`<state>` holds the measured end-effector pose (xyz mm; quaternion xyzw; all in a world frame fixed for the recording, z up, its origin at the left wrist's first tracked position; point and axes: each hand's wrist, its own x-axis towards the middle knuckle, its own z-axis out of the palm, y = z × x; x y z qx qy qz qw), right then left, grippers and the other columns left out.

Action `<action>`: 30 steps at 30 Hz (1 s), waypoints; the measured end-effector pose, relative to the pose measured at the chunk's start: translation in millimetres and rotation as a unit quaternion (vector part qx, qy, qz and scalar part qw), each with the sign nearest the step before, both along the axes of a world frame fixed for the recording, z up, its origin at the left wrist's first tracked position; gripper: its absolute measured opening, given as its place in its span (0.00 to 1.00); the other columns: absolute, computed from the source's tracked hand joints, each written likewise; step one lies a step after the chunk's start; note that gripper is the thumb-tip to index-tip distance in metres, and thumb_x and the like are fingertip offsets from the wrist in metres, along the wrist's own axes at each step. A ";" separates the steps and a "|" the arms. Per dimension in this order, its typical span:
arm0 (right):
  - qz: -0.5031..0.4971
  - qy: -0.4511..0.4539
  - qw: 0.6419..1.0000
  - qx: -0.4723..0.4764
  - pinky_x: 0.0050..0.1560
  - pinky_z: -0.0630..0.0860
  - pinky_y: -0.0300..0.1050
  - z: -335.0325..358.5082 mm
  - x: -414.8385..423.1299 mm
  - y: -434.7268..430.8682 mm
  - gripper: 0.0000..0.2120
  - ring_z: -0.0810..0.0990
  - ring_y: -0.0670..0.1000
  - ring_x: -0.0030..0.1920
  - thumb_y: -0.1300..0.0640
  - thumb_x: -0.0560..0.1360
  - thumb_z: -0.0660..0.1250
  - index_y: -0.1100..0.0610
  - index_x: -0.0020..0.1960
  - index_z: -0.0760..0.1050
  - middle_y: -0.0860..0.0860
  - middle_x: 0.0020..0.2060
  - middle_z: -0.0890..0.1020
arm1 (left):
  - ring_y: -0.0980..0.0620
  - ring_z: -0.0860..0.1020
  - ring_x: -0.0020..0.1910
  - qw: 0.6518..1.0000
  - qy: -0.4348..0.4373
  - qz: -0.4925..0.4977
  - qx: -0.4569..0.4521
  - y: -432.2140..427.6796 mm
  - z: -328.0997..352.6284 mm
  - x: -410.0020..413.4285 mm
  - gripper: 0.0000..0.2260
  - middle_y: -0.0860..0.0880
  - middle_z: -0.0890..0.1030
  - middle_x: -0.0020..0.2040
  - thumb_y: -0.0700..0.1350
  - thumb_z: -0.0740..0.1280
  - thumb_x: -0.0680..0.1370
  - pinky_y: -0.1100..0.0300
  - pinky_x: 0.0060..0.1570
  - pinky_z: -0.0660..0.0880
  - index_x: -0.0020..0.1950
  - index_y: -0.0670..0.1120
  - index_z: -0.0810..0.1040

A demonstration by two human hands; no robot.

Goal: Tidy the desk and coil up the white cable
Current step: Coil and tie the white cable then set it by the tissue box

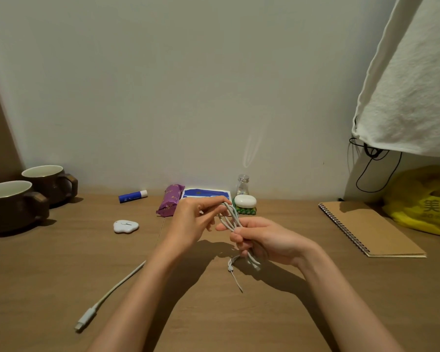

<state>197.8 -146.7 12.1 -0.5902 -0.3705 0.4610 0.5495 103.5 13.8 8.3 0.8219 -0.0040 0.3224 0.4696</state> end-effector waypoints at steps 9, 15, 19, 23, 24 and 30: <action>0.000 0.121 0.992 0.034 0.33 0.68 0.36 0.5 1.1 -0.4 0.11 0.64 0.43 0.28 0.52 0.80 0.59 0.60 0.52 0.73 0.47 0.30 0.66 | 0.61 0.74 0.30 0.997 -0.010 -0.030 -0.073 -3.6 6.8 -1.7 0.09 0.51 0.84 0.43 0.40 0.68 0.75 0.68 0.30 0.71 0.53 0.50 0.81; -0.040 0.099 0.993 0.050 0.33 0.72 0.35 -1.5 1.6 3.5 0.10 0.67 0.43 0.27 0.53 0.80 0.58 0.57 0.45 0.73 0.46 0.29 0.68 | 0.60 0.73 0.28 0.998 -0.012 0.034 -0.053 -0.3 -1.2 5.2 0.12 0.57 0.84 0.41 0.44 0.68 0.75 0.68 0.32 0.73 0.58 0.51 0.80; -0.136 0.132 0.973 0.132 0.29 0.72 0.35 6.0 4.8 2.8 0.11 0.66 0.43 0.24 0.55 0.81 0.55 0.58 0.43 0.70 0.46 0.26 0.67 | 0.62 0.75 0.31 0.993 -0.015 0.103 -0.050 -0.6 -6.8 9.0 0.14 0.60 0.82 0.42 0.46 0.66 0.76 0.69 0.35 0.75 0.62 0.52 0.77; -0.240 0.179 0.929 0.219 0.27 0.71 0.35 10.4 13.1 1.6 0.12 0.66 0.43 0.23 0.55 0.82 0.54 0.60 0.45 0.70 0.47 0.26 0.67 | 0.60 0.76 0.32 0.989 -0.014 0.143 -0.036 -7.4 -8.8 7.5 0.12 0.59 0.81 0.41 0.47 0.66 0.77 0.68 0.35 0.76 0.60 0.54 0.78; -0.261 0.177 0.921 0.228 0.26 0.71 0.35 10.4 13.6 2.1 0.11 0.65 0.43 0.23 0.55 0.82 0.54 0.60 0.46 0.70 0.48 0.26 0.67 | 0.61 0.76 0.32 0.989 -0.017 0.144 -0.029 -10.1 -7.7 7.0 0.11 0.60 0.81 0.40 0.47 0.67 0.76 0.67 0.35 0.75 0.58 0.53 0.80; -0.344 0.017 0.925 0.161 0.34 0.74 0.36 2.7 10.3 4.4 0.11 0.72 0.44 0.29 0.56 0.80 0.59 0.60 0.49 0.78 0.49 0.29 0.74 | 0.62 0.79 0.41 0.992 -0.010 0.086 0.094 -26.5 -8.2 9.5 0.12 0.56 0.84 0.46 0.46 0.69 0.74 0.66 0.42 0.76 0.57 0.50 0.81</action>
